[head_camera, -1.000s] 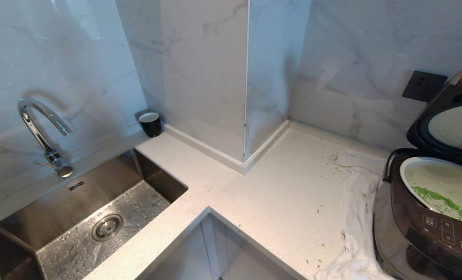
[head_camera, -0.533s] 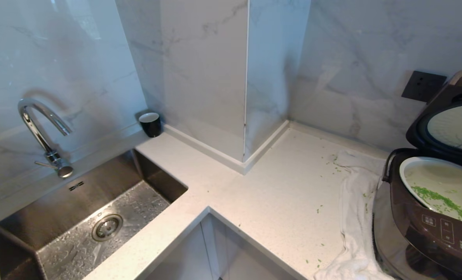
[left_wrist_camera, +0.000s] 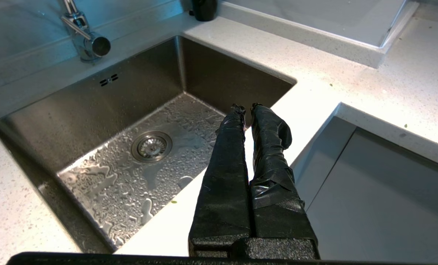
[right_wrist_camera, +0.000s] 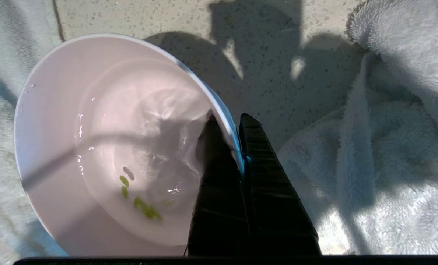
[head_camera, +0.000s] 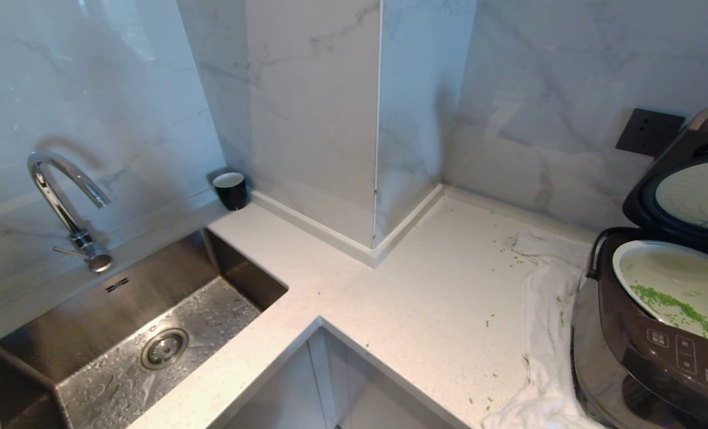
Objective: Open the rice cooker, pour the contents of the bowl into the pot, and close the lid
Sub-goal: Pour the water from the bowl into the rice cooker
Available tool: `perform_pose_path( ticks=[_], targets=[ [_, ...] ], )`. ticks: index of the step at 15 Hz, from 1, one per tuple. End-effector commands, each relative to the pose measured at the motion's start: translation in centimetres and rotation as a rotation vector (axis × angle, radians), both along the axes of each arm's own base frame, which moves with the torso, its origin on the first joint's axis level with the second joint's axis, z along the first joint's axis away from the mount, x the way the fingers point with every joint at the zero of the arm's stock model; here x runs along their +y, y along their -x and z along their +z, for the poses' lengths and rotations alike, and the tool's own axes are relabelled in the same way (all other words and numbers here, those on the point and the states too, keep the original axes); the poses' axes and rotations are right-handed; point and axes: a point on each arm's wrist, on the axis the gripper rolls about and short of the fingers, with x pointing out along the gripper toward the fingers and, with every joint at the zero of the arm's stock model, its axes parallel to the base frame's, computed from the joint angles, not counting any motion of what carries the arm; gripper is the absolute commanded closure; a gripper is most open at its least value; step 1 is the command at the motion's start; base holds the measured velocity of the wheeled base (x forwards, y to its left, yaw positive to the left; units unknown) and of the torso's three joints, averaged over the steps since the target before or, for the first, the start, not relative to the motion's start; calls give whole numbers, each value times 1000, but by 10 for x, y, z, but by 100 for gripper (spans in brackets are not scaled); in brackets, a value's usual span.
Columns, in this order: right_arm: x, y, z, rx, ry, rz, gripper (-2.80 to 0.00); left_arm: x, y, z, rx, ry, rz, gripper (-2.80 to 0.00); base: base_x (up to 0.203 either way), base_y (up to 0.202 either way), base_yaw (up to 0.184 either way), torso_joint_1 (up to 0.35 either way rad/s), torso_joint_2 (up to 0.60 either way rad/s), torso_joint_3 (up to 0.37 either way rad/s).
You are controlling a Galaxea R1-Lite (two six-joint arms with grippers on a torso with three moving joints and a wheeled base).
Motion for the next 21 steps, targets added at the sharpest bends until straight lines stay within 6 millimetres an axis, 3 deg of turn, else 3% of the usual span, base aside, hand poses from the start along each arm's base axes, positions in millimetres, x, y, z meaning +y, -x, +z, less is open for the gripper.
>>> perform_pose_path(
  ticks=[1, 11, 13, 16, 21],
  targets=[
    [4, 0, -7, 2, 9, 0, 0, 0, 0, -1, 4, 0, 0, 0, 0, 0, 0, 0, 0, 0],
    [23, 0, -18, -12, -23, -19, 0, 0, 0, -1, 3, 0, -1, 0, 0, 0, 0, 0, 0, 0],
    [27, -2, -34, -15, -44, -17, 0, 0, 0, -1, 2, 1, -1, 0, 0, 0, 0, 0, 0, 0],
    [26, -1, -46, 20, 53, -16, 0, 0, 0, -1, 3, 0, 0, 0, 0, 0, 0, 0, 0, 0],
    [24, -1, -45, 21, 59, -15, 0, 0, 0, -1, 2, 1, -1, 0, 0, 0, 0, 0, 0, 0]
  ],
)
